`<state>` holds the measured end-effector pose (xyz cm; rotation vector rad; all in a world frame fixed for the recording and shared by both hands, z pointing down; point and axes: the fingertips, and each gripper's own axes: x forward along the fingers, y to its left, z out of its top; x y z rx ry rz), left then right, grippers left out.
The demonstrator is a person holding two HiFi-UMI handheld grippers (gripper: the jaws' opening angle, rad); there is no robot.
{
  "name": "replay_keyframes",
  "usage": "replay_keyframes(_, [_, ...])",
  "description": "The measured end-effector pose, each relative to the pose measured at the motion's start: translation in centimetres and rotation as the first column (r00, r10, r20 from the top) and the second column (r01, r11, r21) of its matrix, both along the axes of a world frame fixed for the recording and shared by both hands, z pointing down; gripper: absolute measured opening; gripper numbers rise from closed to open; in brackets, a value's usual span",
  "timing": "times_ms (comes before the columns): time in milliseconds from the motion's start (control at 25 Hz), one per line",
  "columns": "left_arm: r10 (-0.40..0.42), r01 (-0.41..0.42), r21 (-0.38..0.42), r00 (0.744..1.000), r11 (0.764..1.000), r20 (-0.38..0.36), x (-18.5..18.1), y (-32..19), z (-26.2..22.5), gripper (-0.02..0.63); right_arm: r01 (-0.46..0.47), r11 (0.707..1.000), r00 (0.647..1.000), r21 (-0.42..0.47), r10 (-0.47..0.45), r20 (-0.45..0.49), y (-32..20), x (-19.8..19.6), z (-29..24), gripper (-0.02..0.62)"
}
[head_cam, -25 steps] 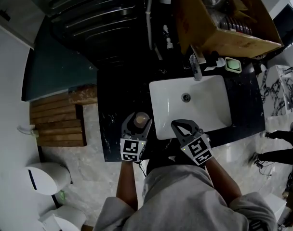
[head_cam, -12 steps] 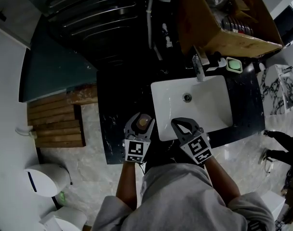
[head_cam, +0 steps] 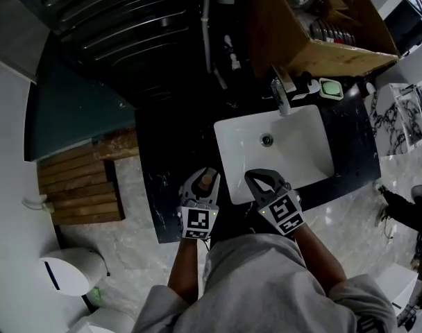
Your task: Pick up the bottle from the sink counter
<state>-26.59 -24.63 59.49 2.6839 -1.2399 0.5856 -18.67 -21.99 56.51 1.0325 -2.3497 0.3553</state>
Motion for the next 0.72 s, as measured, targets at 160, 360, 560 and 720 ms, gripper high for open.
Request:
replay_keyframes(160, [0.020,-0.020,-0.016,1.000,1.000,0.003,0.1,-0.1,0.0,0.126,-0.013,1.000,1.000,0.001,0.013,-0.004,0.0,-0.2,0.0,0.008])
replay_keyframes(360, [0.057,-0.057,-0.033,0.998,0.998,0.011,0.4,0.4,0.2,0.126,-0.017,1.000,1.000,0.007,0.017,-0.006,0.1,-0.8,0.0,0.008])
replay_keyframes(560, [0.100,-0.099,-0.035,0.995,0.994,0.023,0.8,0.8,0.0,0.126,-0.028,1.000,1.000,0.010,0.028,-0.003,0.4,-1.3,0.0,0.008])
replay_keyframes(720, [0.119,-0.119,-0.059,0.993,0.991,0.003,1.6,1.1,-0.4,0.124,-0.081,0.996,0.997,0.040,0.081,0.006,0.2,-0.7,0.1,0.008])
